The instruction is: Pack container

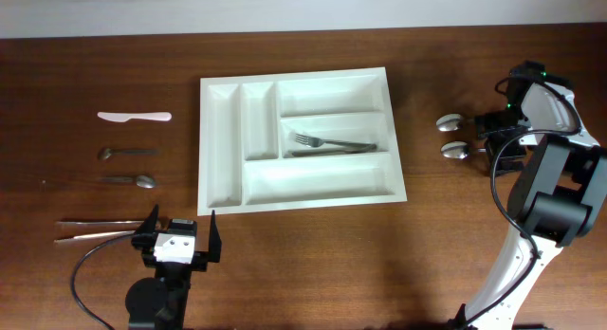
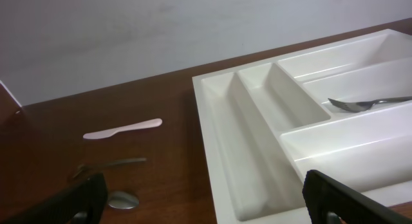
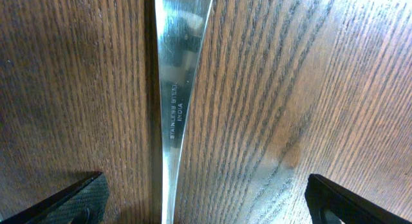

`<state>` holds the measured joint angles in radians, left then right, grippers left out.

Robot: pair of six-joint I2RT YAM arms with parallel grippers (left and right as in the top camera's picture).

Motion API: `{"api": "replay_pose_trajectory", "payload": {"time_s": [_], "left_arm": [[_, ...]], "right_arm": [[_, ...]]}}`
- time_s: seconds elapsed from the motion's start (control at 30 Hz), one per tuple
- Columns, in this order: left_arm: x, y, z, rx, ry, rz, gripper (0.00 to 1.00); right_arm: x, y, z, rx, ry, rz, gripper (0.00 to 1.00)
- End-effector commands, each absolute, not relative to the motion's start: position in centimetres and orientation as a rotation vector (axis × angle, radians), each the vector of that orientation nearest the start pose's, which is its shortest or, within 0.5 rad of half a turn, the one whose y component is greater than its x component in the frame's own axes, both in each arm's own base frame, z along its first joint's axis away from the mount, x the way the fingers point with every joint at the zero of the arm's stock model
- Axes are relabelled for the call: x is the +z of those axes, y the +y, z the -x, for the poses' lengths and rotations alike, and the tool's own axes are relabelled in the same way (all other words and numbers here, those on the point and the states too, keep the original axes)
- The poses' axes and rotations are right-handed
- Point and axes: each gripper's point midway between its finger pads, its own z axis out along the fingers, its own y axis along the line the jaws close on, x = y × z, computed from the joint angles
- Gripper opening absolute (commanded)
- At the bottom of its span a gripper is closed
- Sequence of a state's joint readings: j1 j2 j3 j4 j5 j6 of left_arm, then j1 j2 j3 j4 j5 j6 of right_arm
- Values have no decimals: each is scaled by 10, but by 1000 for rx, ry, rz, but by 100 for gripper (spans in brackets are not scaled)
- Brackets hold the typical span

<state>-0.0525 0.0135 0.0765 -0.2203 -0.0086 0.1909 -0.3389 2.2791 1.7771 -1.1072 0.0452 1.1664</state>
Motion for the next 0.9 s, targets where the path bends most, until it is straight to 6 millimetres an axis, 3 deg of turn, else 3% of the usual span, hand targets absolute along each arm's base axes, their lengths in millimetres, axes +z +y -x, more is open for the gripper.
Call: {"api": "replay_pose_trajectory", "payload": {"time_s": [0.0,0.17,0.87], "left_arm": [[151,-10,-239,126,1717,-209,99],[151,-10,-239,126,1717,-209,99],[151,-10,-239,126,1717,-209,99]], "right_arm": [[-8,-151,-392,-141,2319,-2173,98],[-8,-151,-392,-141,2320,-2173,70],[-16,-152,-395,-123,2316,-2146,72]]}}
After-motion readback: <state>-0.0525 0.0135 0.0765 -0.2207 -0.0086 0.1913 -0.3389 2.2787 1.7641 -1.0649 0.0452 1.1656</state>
